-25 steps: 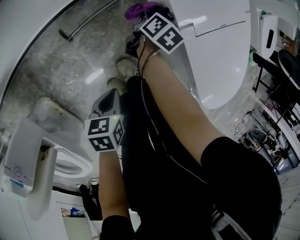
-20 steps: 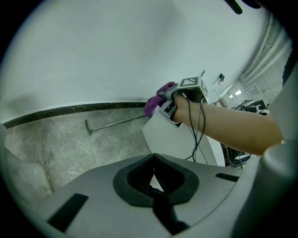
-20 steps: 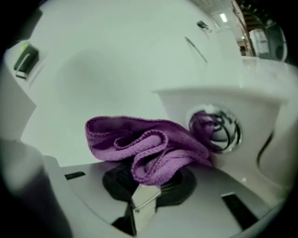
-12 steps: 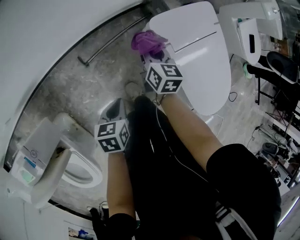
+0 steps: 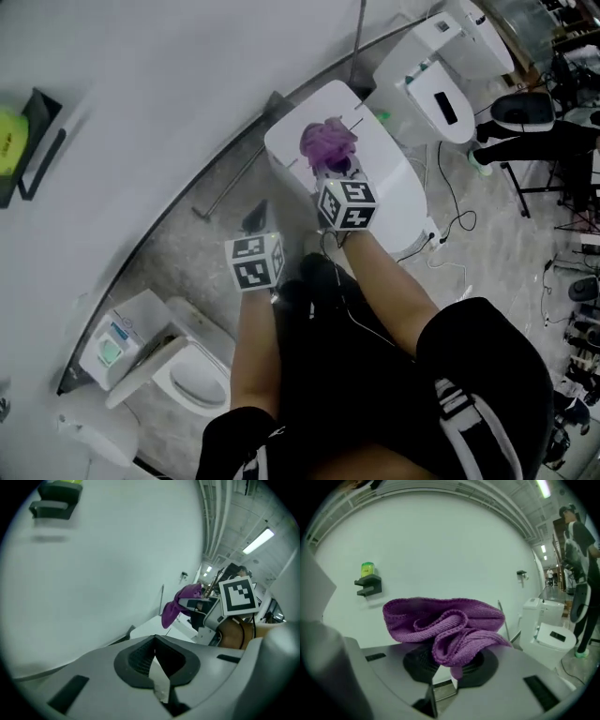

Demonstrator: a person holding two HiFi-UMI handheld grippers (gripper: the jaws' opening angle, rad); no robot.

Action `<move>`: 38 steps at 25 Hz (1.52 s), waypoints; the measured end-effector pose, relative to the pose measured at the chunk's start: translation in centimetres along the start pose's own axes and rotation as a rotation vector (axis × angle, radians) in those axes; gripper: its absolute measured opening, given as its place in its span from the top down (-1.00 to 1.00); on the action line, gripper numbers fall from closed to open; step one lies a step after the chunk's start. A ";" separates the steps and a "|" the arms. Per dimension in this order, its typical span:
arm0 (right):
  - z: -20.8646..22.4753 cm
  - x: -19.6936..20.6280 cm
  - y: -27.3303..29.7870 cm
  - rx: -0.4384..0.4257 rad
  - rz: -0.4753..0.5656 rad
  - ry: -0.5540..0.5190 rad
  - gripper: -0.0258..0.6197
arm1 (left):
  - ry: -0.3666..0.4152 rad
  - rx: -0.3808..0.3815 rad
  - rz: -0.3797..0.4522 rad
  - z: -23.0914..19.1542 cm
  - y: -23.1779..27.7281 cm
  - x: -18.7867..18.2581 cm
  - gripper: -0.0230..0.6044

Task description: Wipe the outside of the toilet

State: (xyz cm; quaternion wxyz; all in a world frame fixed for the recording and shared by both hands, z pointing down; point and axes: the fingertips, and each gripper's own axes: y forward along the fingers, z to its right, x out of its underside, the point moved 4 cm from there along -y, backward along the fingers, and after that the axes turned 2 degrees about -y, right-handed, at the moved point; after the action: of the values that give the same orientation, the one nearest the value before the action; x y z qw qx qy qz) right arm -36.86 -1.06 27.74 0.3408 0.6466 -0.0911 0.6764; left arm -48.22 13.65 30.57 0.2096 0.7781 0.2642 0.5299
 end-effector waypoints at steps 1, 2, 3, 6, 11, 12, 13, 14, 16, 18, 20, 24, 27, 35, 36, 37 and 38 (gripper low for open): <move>0.6 -1.1 -1.9 0.012 0.004 -0.005 0.71 | 0.006 0.016 0.004 1.6 -0.7 -0.8 0.90; 1.2 -2.1 -3.6 0.020 0.010 -0.012 0.71 | 0.010 0.031 0.006 3.0 -1.3 -1.6 0.90; 1.9 -3.4 -5.1 0.026 0.022 -0.020 0.71 | 0.019 0.042 0.011 4.2 -1.6 -2.6 0.89; 4.5 -7.1 -9.0 0.032 0.070 -0.034 0.71 | 0.062 0.053 0.032 7.6 -2.0 -6.0 0.89; 9.9 -12.1 -15.4 0.033 0.146 -0.070 0.71 | 0.123 0.076 0.085 14.8 -2.3 -10.7 0.90; 11.5 -13.0 -16.9 0.046 0.162 -0.074 0.71 | 0.140 0.092 0.095 16.9 -2.3 -11.2 0.90; 13.2 -14.0 -18.2 0.059 0.179 -0.074 0.71 | 0.155 0.108 0.106 19.0 -2.3 -11.7 0.90; 14.6 -14.9 -19.4 0.067 0.197 -0.071 0.71 | 0.167 0.122 0.119 20.9 -2.3 -12.1 0.90; 17.2 -16.3 -22.0 0.067 0.229 -0.062 0.71 | 0.186 0.134 0.140 25.0 -2.6 -12.5 0.90; 20.2 -17.8 -25.4 0.049 0.263 -0.057 0.71 | 0.215 0.138 0.160 30.5 -3.1 -12.5 0.90; 23.5 -19.6 -29.6 0.021 0.300 -0.066 0.71 | 0.251 0.140 0.189 36.9 -3.8 -12.5 0.90; 25.2 -21.5 -33.0 -0.042 0.324 -0.107 0.71 | 0.269 0.125 0.233 42.8 -5.3 -12.4 0.90; 23.9 -22.3 -31.7 -0.078 0.326 -0.119 0.71 | 0.248 0.122 0.244 42.1 -5.3 -12.8 0.90; 22.3 -22.9 -30.2 -0.126 0.344 -0.094 0.71 | 0.221 0.068 0.248 38.7 -5.9 -14.7 0.90; 22.2 -23.0 -30.0 -0.129 0.345 -0.095 0.71 | 0.220 0.065 0.254 38.5 -6.1 -14.9 0.89; 22.0 -23.2 -29.9 -0.132 0.348 -0.096 0.71 | 0.222 0.061 0.256 38.3 -6.2 -15.0 0.90; 21.9 -23.5 -29.8 -0.133 0.354 -0.097 0.71 | 0.226 0.056 0.255 38.1 -6.3 -15.1 0.90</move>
State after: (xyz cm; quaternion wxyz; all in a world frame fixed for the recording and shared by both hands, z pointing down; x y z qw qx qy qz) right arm -3.43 0.94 -0.50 0.2539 0.6284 -0.2643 0.6862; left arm -18.24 7.21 2.63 0.0879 0.7463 0.2000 0.6287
